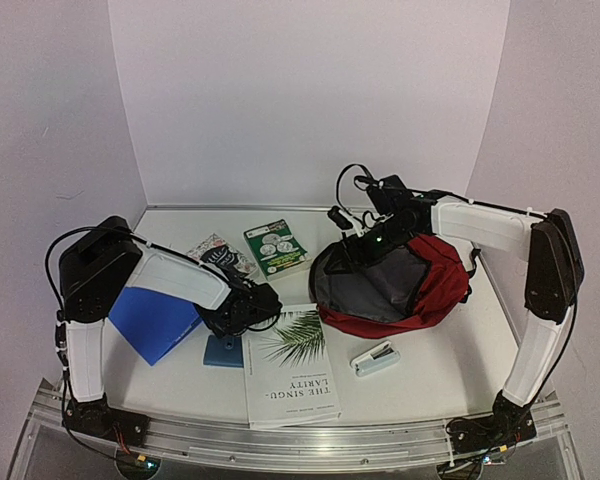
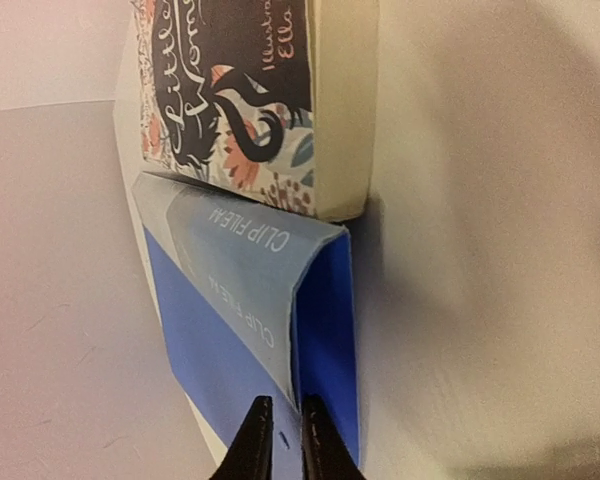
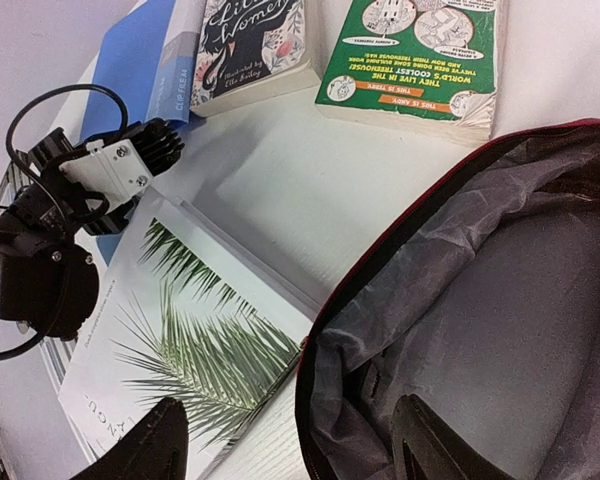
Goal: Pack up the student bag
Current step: Pick up the files from the center of the board.
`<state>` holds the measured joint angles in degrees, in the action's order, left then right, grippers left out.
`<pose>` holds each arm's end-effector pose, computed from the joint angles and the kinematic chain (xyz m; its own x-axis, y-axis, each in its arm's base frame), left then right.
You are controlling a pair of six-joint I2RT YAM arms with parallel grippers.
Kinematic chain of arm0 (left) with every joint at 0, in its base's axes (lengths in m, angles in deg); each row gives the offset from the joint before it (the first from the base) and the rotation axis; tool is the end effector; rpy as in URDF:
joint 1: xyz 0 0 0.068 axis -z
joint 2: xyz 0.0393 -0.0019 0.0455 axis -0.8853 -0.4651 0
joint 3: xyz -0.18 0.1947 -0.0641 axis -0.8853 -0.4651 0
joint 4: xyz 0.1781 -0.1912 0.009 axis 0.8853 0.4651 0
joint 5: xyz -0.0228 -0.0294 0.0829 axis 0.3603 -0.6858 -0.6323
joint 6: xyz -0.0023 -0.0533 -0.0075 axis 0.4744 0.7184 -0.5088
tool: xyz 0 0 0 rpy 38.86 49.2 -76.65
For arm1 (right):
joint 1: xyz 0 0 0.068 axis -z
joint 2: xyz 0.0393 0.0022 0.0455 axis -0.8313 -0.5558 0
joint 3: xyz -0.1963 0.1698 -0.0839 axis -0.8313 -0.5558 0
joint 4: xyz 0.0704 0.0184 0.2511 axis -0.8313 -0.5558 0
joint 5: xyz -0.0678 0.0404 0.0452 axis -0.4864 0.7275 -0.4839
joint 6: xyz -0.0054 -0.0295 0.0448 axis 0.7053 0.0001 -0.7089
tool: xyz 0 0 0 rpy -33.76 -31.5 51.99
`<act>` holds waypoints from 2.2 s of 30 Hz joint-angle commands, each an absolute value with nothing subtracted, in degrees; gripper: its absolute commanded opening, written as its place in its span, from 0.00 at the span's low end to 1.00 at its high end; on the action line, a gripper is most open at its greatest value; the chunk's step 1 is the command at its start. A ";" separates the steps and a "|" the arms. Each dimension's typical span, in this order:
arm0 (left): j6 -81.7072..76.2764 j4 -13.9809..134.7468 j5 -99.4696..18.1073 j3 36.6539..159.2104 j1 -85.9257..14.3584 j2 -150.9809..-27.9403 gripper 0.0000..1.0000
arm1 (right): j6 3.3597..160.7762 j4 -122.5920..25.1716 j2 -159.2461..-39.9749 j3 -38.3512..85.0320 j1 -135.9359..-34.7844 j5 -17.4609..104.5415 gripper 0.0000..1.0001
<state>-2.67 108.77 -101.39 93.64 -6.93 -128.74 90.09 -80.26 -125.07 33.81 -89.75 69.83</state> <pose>0.2145 -0.2608 0.1202 -0.6620 0.7419 -0.1067 0.4006 0.4704 0.7863 0.3297 0.2421 0.2549 -0.6464 -0.4491 -0.6168 -0.7547 0.4951 0.4305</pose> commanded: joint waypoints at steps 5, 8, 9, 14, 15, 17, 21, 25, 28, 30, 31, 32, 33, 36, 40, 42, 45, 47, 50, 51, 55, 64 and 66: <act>1.40 113.27 -108.03 93.99 -7.70 -133.51 0.19 | 89.32 -79.35 -122.79 34.10 -89.01 70.53 0.70; 2.30 113.59 -108.81 93.61 -7.70 -135.08 0.20 | 89.32 -79.32 -122.72 33.95 -88.87 70.53 0.70; 2.90 114.10 -109.30 93.62 -7.74 -135.63 0.21 | 89.32 -79.32 -122.73 33.89 -88.84 70.58 0.70; 6.29 117.05 -111.95 94.45 -7.70 -136.51 0.18 | 89.32 -79.34 -122.71 33.78 -88.71 70.53 0.70; 6.95 117.93 -112.63 94.74 -7.70 -136.33 0.17 | 89.32 -79.34 -122.67 33.83 -88.68 70.51 0.70; 8.53 120.46 -113.65 95.81 -7.70 -135.75 0.12 | 89.32 -79.40 -122.68 33.83 -88.71 70.45 0.70; 11.11 126.68 -114.49 98.83 -7.35 -133.88 0.00 | 89.32 -79.37 -122.76 34.13 -88.43 71.04 0.70; 14.71 135.43 -114.78 102.73 -6.46 -132.57 0.00 | 87.54 -79.48 -122.71 34.97 -87.96 72.18 0.70; 21.32 145.91 -116.50 107.26 -5.23 -132.72 0.00 | 86.85 -79.57 -122.44 35.57 -87.45 73.61 0.71; 26.98 154.33 -117.83 110.53 -4.57 -133.25 0.00 | 86.77 -79.58 -122.05 36.03 -87.24 74.28 0.72; 29.15 158.48 -118.41 111.82 -4.28 -133.56 0.00 | 86.81 -79.60 -121.87 36.19 -87.11 74.53 0.73; 28.58 159.64 -118.62 112.65 -4.07 -133.61 0.00 | 86.90 -79.65 -121.71 36.32 -86.97 74.65 0.74; 27.56 160.01 -118.53 113.38 -3.85 -133.04 0.00 | 86.97 -79.67 -121.54 36.50 -86.87 74.76 0.75; 25.19 160.02 -117.50 116.32 -3.48 -130.90 0.00 | 87.03 -79.77 -121.20 36.84 -86.69 75.39 0.76; 23.82 159.96 -118.20 120.28 -3.24 -128.35 0.00 | 87.04 -79.84 -120.84 36.91 -86.55 75.86 0.77; 23.21 159.94 -119.63 121.99 -3.21 -127.87 0.00 | 87.15 -79.84 -120.77 37.00 -86.38 76.05 0.78; 21.78 159.92 -121.99 125.92 -3.22 -127.99 0.00 | 87.41 -79.84 -120.56 37.43 -86.07 75.98 0.80; 20.22 159.93 -123.76 129.15 -3.22 -128.60 0.00 | 87.75 -79.92 -120.30 37.87 -85.70 75.90 0.82; 17.62 159.95 -126.36 133.89 -3.22 -130.36 0.00 | 88.20 -80.13 -119.57 38.62 -84.94 75.89 0.85; 16.87 160.02 -126.90 136.43 -3.25 -130.84 0.00 | 88.35 -80.31 -119.31 38.87 -84.59 75.90 0.86; 13.58 159.85 -127.30 144.77 -3.16 -132.27 0.00 | 90.67 -81.25 -117.53 39.90 -82.97 76.09 0.88; 0.04 151.02 -125.86 153.13 -0.41 -133.00 0.00 | 99.05 -85.09 -111.21 41.70 -81.03 73.54 0.92; -7.74 141.63 -121.51 151.59 0.52 -131.01 0.00 | 100.90 -85.51 -109.73 41.77 -81.06 73.01 0.92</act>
